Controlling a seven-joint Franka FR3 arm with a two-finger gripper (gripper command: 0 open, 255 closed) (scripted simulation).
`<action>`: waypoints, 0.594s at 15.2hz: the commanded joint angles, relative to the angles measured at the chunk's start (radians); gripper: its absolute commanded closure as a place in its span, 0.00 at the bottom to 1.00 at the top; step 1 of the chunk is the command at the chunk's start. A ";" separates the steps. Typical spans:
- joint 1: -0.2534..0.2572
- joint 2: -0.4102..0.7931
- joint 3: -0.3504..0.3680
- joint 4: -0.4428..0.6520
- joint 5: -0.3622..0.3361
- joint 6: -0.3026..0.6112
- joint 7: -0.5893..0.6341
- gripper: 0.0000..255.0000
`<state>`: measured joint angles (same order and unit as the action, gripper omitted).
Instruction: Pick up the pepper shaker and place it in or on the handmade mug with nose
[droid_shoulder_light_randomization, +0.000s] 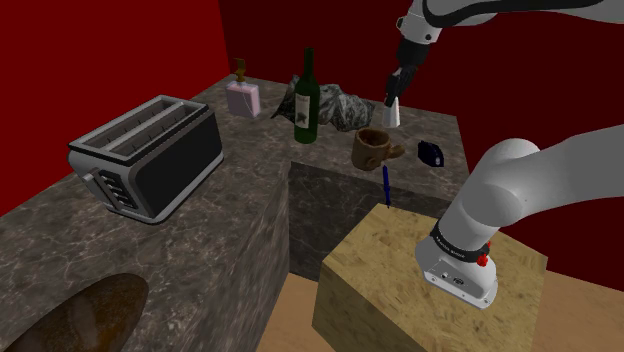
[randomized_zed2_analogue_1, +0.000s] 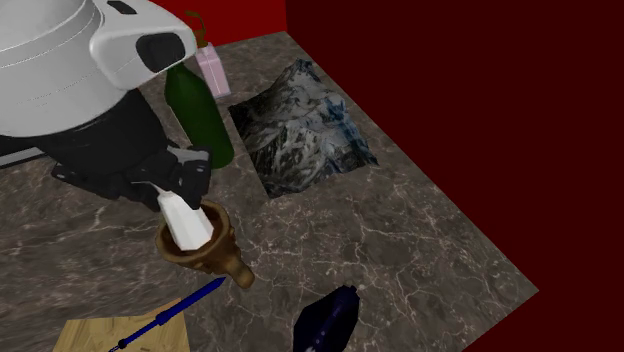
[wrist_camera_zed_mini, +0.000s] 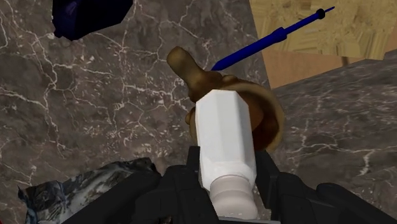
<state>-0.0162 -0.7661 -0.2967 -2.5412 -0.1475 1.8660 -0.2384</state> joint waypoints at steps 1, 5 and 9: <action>-0.002 0.002 -0.004 -0.026 -0.004 0.028 0.000 1.00; -0.005 0.008 -0.014 -0.075 -0.011 0.084 -0.002 1.00; -0.007 0.012 -0.018 -0.094 -0.015 0.107 -0.003 1.00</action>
<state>-0.0229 -0.7564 -0.3141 -2.6325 -0.1618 1.9699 -0.2408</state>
